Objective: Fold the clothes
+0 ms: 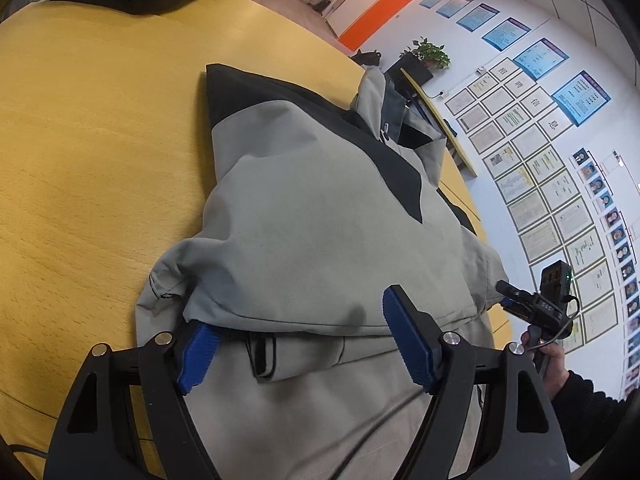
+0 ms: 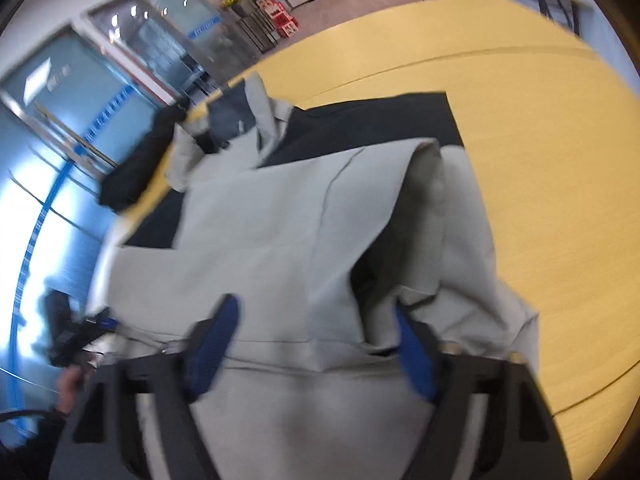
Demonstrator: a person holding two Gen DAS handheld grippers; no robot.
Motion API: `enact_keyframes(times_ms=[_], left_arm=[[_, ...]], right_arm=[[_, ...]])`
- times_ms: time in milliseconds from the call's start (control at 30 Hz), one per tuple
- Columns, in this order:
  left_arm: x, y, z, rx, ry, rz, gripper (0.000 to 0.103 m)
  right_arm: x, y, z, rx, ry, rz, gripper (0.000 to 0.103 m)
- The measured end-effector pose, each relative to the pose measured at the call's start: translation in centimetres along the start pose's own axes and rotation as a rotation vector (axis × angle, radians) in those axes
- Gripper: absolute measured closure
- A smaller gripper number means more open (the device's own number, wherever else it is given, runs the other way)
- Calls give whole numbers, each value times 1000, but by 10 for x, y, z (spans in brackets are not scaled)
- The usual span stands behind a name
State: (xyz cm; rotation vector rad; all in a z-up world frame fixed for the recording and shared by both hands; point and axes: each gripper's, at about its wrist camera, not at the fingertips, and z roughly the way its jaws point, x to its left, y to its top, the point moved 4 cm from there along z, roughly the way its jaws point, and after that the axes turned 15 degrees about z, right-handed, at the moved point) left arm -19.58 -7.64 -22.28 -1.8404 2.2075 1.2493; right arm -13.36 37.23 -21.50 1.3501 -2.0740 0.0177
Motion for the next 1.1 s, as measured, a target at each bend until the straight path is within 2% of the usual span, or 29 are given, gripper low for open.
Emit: enact_keyframes(times_ms=[33,100,200,267,367,433,533,600,633,700,767,833,900,967,1033,1100], left_arm=[[1,0,0,-2,2,-3,26],[6,0,-3,-23,19,-20,32],[12,-1,-8,-46,27,-49,39],[17,-2,-10,-51,32,-67,45],[20,-4,-13,-46,46,-70,50],[22,-6,-17,-46,71,-74,57],[27,-10,-23,-63,92,-88,58],[26,-11,-28,-64,114,-77,58],[25,-12,-30,-67,107,-77,55],[20,-14,-33,-76,83,-67,39],[13,-14,-36,-83,56,-47,34],[2,-13,-45,-102,10,-16,34],[-8,-11,-62,-143,-15,17,31],[-17,-8,-86,-203,-35,52,24],[-19,4,-103,-250,-54,71,20],[-16,19,-109,-273,-79,85,15]], right_arm=[[3,1,-3,-12,-11,-20,90],[9,5,-15,-40,-8,-26,97],[20,14,-63,-153,110,22,100],[21,14,-89,-200,159,54,100],[-3,1,-88,-145,134,114,100],[-29,-11,-70,-77,83,160,100],[-55,-25,-42,10,22,201,100],[-40,-23,-45,21,12,147,99],[-28,-19,-50,16,11,108,97],[-3,-12,-61,8,9,30,87],[22,-5,-71,-1,7,-48,73],[46,2,-82,-9,6,-126,49],[71,9,-92,-18,4,-204,43],[96,16,-102,-26,2,-282,31],[150,24,-79,26,73,-428,25],[212,26,-29,140,178,-552,25]])
